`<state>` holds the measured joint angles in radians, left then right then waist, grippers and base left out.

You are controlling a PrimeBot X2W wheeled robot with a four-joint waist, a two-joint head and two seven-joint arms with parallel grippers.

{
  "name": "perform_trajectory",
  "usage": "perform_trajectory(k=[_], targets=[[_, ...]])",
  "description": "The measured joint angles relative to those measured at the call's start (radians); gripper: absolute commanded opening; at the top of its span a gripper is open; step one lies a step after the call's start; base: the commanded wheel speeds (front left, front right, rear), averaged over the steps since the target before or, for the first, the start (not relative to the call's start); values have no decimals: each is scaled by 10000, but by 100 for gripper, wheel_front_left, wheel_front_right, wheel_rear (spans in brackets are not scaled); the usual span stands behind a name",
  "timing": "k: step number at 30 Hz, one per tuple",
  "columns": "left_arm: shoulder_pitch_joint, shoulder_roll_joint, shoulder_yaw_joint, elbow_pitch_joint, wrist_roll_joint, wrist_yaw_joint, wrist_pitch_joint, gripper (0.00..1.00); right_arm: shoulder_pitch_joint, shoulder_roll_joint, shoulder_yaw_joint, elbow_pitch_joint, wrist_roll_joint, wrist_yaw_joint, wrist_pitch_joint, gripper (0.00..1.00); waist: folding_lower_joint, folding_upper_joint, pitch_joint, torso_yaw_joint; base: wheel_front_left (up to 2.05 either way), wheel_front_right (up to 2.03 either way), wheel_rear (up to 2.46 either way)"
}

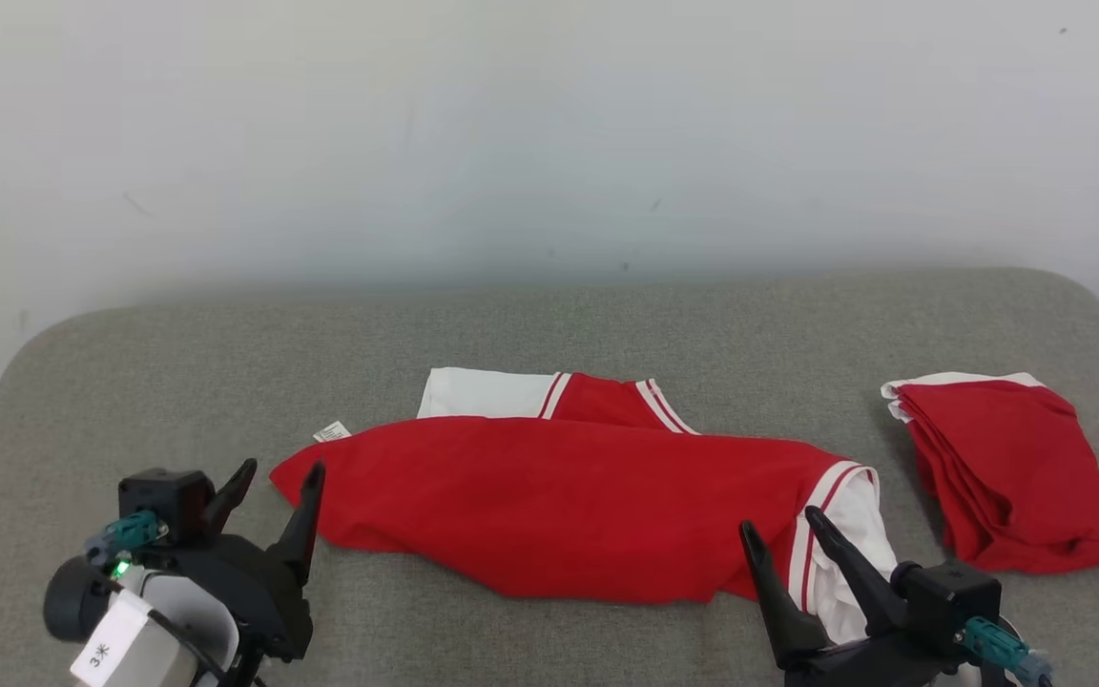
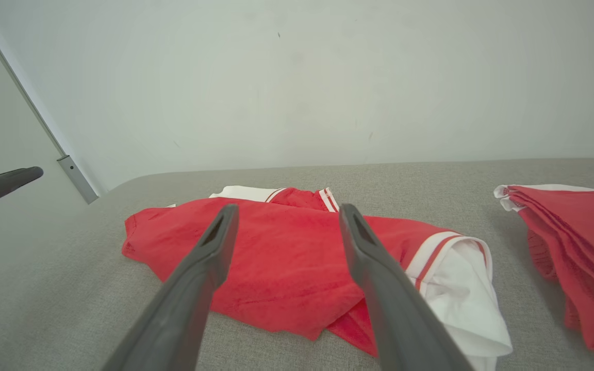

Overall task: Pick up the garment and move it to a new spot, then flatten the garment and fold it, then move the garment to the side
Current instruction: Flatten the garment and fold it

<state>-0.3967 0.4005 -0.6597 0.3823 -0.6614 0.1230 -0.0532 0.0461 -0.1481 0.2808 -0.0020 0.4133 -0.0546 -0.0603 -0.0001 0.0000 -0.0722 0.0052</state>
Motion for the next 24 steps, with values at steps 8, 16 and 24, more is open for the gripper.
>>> perform_trajectory(k=[8,16,24], targets=[[184,-31,128,978,-405,0,385,100,-198,-105,96,-163,-96,19,174,100,0,0,322,-467,0,0,0],[81,40,-330,1764,-403,-203,1248,100,-421,-232,109,-378,-104,33,332,100,0,1,703,-997,0,0,0],[-647,75,-362,2598,-278,-171,2002,100,-670,-291,92,-510,-134,104,430,100,1,0,1269,-1575,0,0,0]])
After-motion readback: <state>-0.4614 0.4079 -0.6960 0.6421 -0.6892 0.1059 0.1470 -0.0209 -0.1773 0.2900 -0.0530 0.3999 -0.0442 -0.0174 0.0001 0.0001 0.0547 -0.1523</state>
